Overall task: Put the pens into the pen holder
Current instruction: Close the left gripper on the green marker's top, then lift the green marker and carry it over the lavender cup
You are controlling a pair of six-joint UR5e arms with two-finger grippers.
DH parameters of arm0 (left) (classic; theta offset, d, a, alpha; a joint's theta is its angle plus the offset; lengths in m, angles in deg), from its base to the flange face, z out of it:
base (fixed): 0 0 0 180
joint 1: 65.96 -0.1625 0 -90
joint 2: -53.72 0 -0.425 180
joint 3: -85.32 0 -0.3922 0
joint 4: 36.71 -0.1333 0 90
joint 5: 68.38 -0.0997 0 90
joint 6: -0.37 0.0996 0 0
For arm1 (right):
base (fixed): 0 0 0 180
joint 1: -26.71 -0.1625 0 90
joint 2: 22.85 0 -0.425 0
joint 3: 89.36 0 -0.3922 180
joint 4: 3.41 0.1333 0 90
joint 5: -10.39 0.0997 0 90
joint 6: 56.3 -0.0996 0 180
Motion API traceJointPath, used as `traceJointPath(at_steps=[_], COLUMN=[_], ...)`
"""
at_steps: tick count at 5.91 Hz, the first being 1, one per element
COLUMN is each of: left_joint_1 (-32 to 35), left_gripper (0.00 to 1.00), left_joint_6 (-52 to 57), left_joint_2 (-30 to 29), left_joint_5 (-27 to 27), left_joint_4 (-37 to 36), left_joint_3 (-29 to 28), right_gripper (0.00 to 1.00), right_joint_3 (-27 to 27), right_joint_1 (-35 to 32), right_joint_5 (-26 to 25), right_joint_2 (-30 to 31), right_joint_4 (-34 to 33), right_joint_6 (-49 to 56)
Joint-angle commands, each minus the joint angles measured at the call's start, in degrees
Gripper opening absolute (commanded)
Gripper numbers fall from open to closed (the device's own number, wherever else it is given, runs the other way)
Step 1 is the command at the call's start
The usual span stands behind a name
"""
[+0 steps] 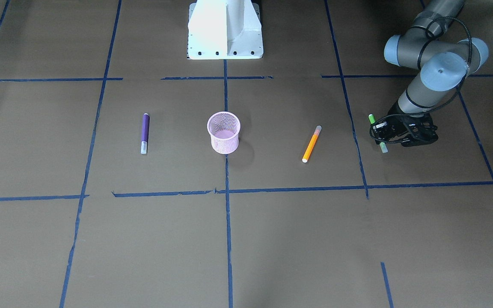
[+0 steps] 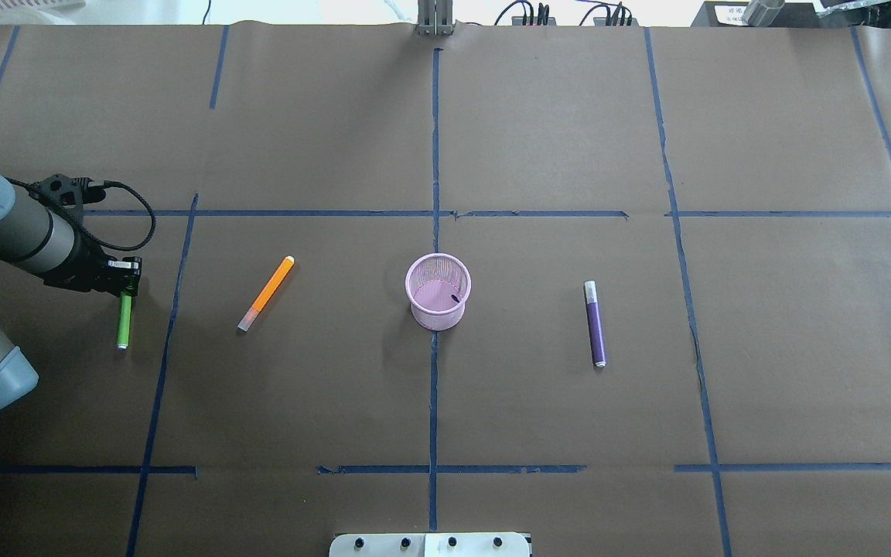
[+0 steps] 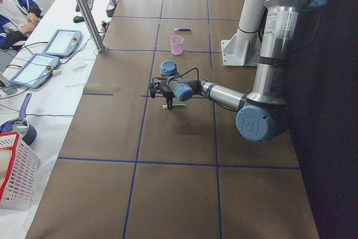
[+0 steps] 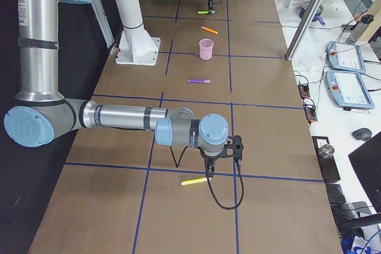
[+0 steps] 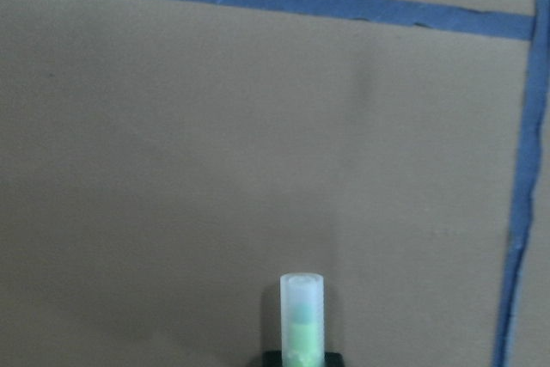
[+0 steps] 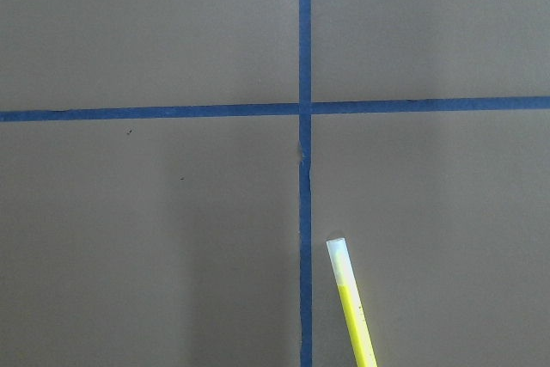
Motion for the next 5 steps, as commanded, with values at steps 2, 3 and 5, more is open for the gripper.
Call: traceJointPath(at_steps=[2,3,5], left_joint_1=[2.4,2.3,1.3], left_gripper=[0.0,0.0,0.0], left_joint_6=[1.9,2.7,5.9], left_joint_2=[-1.2,-6.7,-18.8], left_joint_5=[-2.6,-3.6,-6.8], left_joint_4=[0.0,-0.1,0.0], left_joint_3=[10.9,12.5,11.8], right_gripper=[1.0,1.0,1.0], right_joint_3=[-1.5,-0.8,1.8], right_joint_1=[0.2,0.2,0.3], right_joint_5=[0.0,0.2,0.0], right_joint_2=[-1.8,-1.4,-0.4], right_joint_4=[-0.2,0.1,5.1], right_joint_6=[-0.1,0.2,-0.1])
